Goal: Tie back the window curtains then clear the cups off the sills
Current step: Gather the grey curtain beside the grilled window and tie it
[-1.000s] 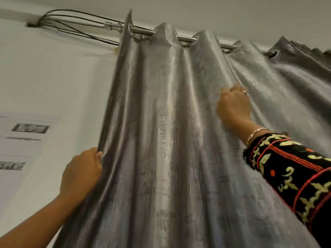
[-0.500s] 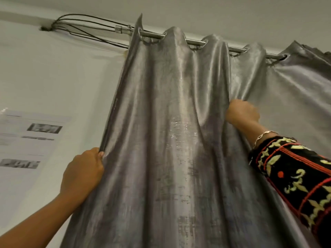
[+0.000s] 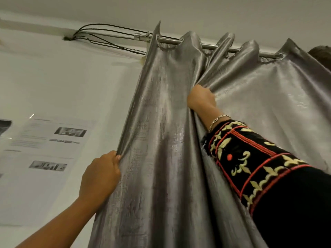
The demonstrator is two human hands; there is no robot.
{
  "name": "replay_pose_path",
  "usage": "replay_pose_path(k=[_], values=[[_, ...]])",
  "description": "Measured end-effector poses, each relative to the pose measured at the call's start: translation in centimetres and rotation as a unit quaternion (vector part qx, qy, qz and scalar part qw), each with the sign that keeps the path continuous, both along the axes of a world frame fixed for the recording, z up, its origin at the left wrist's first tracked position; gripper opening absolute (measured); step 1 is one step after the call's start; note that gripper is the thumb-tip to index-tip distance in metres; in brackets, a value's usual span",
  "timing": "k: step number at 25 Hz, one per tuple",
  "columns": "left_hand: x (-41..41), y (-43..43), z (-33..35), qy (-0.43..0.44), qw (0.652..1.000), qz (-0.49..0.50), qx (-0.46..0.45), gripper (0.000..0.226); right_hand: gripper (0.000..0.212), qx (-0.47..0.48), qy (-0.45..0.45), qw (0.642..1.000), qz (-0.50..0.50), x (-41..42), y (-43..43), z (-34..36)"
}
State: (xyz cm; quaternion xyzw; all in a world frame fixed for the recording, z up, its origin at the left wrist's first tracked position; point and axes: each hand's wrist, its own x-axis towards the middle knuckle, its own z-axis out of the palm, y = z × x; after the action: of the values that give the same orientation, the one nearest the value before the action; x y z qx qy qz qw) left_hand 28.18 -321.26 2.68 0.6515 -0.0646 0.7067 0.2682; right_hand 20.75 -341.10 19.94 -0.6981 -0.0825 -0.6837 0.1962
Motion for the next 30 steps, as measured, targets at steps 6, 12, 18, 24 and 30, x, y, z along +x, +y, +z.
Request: replay_pose_path(k=[6, 12, 18, 24, 30], values=[[0.9, -0.8, -0.1, 0.002, 1.0, -0.015, -0.018, 0.035, 0.024, -0.051, 0.019, 0.996, -0.072, 2.3, -5.2, -2.0], [3.1, -1.2, 0.5, 0.039, 0.998, -0.026, -0.049, 0.03, 0.052, 0.076, -0.097, 0.99, -0.073, 2.7, -15.0, -2.9], [4.5, -2.1, 0.7, 0.025, 0.998, -0.014, -0.053, 0.029, 0.072, 0.251, 0.01, 0.95, -0.184, 1.7, -25.6, -3.6], [3.9, -2.8, 0.6, 0.04, 0.998, -0.027, -0.044, 0.031, 0.035, 0.187, 0.094, 0.962, -0.178, 0.9, -26.8, -4.8], [1.6, -2.2, 0.2, 0.036, 0.998, -0.021, -0.054, 0.03, 0.039, 0.167, 0.034, 0.985, -0.025, 1.7, -19.2, -3.3]])
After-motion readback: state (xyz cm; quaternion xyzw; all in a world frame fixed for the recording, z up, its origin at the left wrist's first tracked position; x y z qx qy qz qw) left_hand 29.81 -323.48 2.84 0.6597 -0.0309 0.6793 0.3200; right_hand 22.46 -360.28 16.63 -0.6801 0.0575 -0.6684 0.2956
